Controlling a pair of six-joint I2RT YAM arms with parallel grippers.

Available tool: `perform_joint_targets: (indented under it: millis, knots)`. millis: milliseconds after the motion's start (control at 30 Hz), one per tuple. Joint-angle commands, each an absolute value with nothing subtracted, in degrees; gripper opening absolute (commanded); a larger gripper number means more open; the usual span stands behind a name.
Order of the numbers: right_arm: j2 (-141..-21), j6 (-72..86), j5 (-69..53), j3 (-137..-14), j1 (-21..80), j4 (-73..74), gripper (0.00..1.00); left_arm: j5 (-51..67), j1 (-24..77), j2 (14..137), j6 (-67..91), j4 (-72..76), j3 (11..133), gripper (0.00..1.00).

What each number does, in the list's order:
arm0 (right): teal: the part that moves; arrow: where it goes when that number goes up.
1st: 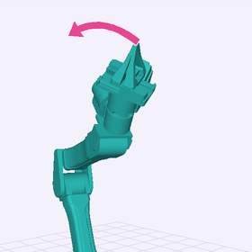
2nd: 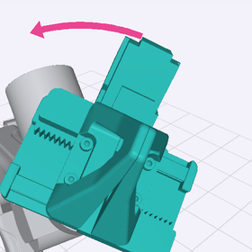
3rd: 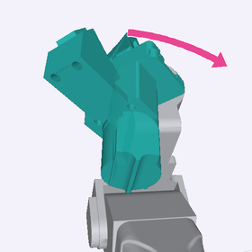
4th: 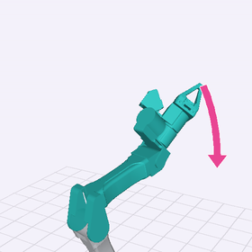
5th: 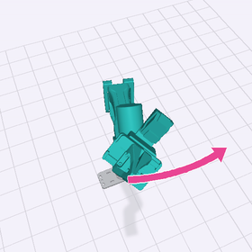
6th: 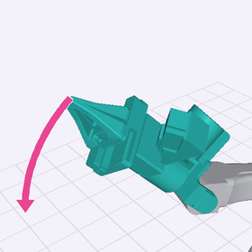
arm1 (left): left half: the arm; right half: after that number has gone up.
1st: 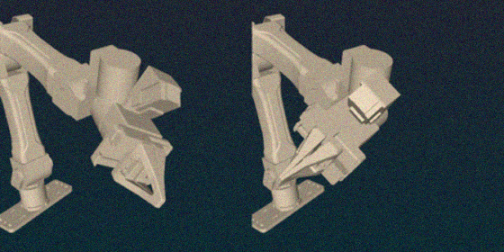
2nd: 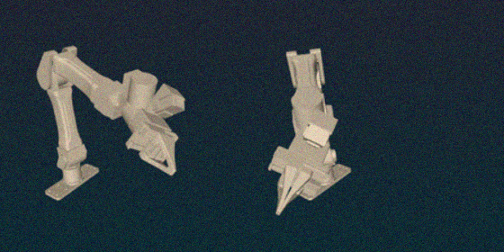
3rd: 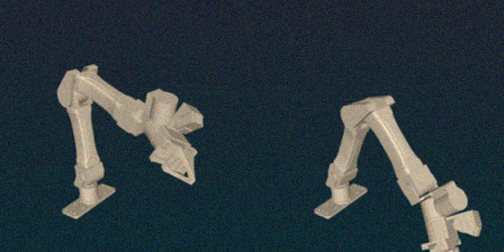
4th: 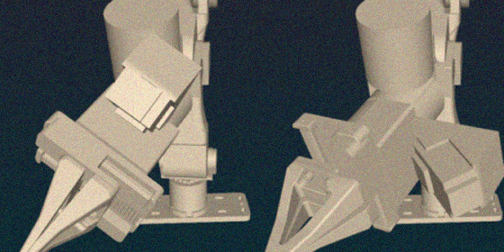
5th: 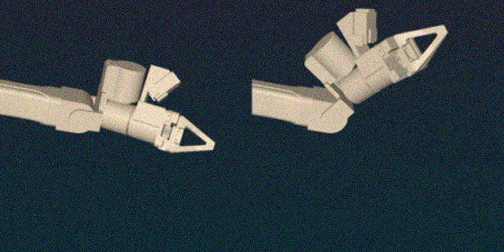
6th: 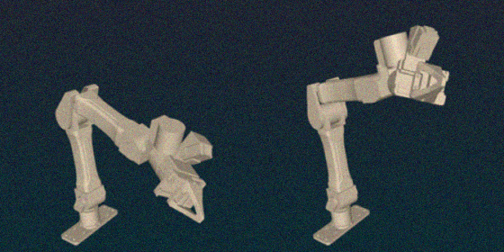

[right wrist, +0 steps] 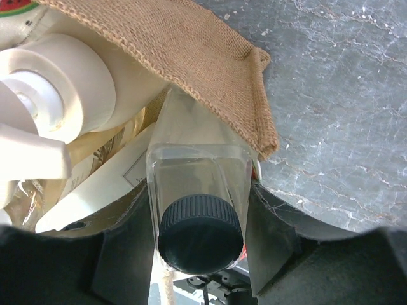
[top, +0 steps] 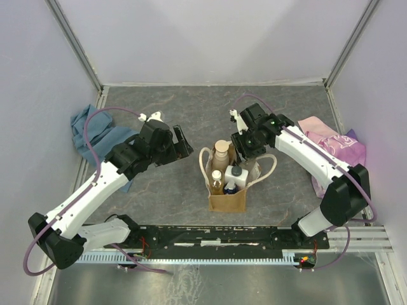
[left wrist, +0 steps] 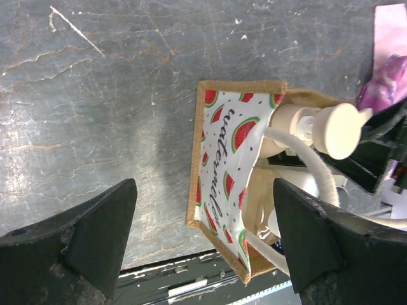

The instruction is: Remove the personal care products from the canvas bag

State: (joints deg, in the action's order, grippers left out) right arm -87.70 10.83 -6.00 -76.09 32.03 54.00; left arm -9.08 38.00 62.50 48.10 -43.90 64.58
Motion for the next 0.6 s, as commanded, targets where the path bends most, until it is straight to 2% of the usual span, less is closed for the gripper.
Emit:
perform_joint_targets:
  millis: [0,167,333,567]
  knots:
    - [-83.4,12.1,-3.7,-82.5,31.7,54.9,0.38,-10.4,38.2,62.8,47.4,-44.8,65.4,0.93]
    - [-83.1,13.1,-2.8,-88.3,31.7,55.7,0.42,-10.6,38.2,62.8,46.9,-44.6,65.7,0.93]
    - [-85.1,12.9,0.1,-96.7,31.7,58.6,0.39,-10.4,38.1,63.0,46.9,-44.8,65.6,0.93]
    - [-89.0,11.3,6.0,-109.5,30.8,61.7,0.39,-10.5,38.1,62.7,47.1,-45.4,65.5,0.93]
